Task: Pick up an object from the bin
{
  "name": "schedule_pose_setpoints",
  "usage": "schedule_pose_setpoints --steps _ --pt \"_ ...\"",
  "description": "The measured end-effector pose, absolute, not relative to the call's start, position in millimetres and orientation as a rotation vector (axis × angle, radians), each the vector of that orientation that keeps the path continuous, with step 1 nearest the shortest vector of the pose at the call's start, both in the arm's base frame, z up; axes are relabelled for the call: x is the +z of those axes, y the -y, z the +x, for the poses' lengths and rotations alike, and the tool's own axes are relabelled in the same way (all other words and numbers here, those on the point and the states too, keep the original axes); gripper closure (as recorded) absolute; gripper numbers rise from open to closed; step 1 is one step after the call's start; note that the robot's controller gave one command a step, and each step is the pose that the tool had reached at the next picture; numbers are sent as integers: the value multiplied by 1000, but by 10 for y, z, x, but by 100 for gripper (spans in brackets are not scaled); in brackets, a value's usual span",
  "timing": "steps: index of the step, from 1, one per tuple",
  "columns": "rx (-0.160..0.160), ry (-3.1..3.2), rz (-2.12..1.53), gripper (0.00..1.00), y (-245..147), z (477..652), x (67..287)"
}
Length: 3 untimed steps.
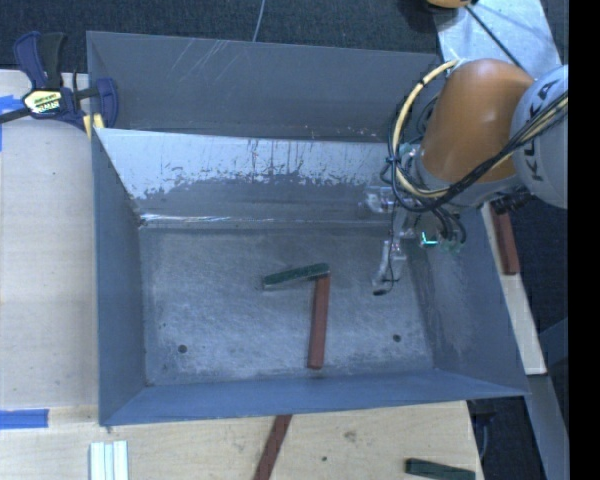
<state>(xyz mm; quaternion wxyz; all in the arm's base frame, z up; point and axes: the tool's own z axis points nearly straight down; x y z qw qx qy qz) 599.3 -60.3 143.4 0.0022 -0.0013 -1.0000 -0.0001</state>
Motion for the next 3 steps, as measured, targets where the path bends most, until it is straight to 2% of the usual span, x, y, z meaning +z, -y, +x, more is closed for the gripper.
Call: schedule_pose_setpoints --steps 1,2,3 --pt "1 3145 -2 0 603 6013 1481" --pt "4 3146 130 0 241 5951 1198" --pt "-1 3134 273 0 45 6034 784"
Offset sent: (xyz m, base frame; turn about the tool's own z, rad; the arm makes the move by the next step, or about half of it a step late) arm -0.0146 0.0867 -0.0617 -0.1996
